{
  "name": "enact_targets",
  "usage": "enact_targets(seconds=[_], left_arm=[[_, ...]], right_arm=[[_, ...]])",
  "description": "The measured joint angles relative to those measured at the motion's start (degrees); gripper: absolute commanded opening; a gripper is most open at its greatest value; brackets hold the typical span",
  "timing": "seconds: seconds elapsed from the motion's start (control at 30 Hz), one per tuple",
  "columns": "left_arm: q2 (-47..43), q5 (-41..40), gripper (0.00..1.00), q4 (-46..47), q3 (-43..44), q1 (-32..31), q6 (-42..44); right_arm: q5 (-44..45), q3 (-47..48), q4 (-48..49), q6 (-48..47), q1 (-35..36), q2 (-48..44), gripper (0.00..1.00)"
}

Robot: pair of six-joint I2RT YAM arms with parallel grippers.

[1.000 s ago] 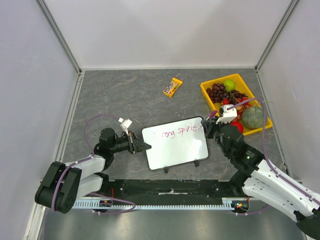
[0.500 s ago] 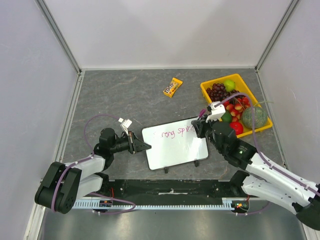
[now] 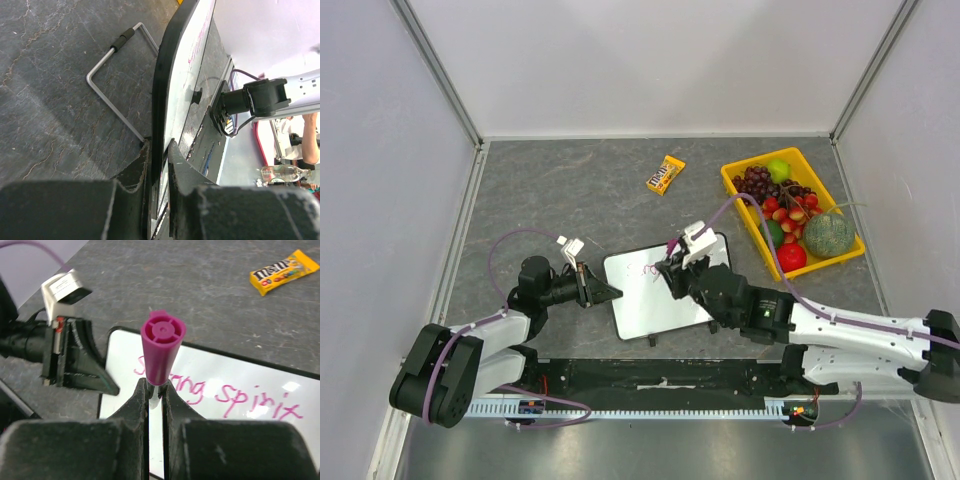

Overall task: Write a sentence on the whiteboard
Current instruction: Write on the whiteboard marker without the cap.

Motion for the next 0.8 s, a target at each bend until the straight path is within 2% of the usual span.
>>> enact_targets(seconds=[0.1,0.3,0.8], left_arm=[[0.0,0.0,0.02,0.0,0.0,0.0,0.0],[0.0,0.0,0.02,0.0,0.0,0.0,0.0],[0.0,0.0,0.02,0.0,0.0,0.0,0.0]], right_arm=[[2.2,0.0,1.7,-0.5,4.5,2.2,0.00],[5.0,-0.3,7.0,-0.5,9.0,5.9,0.00],[6.1,-6.2,19.3,0.5,9.6,11.5,0.00]])
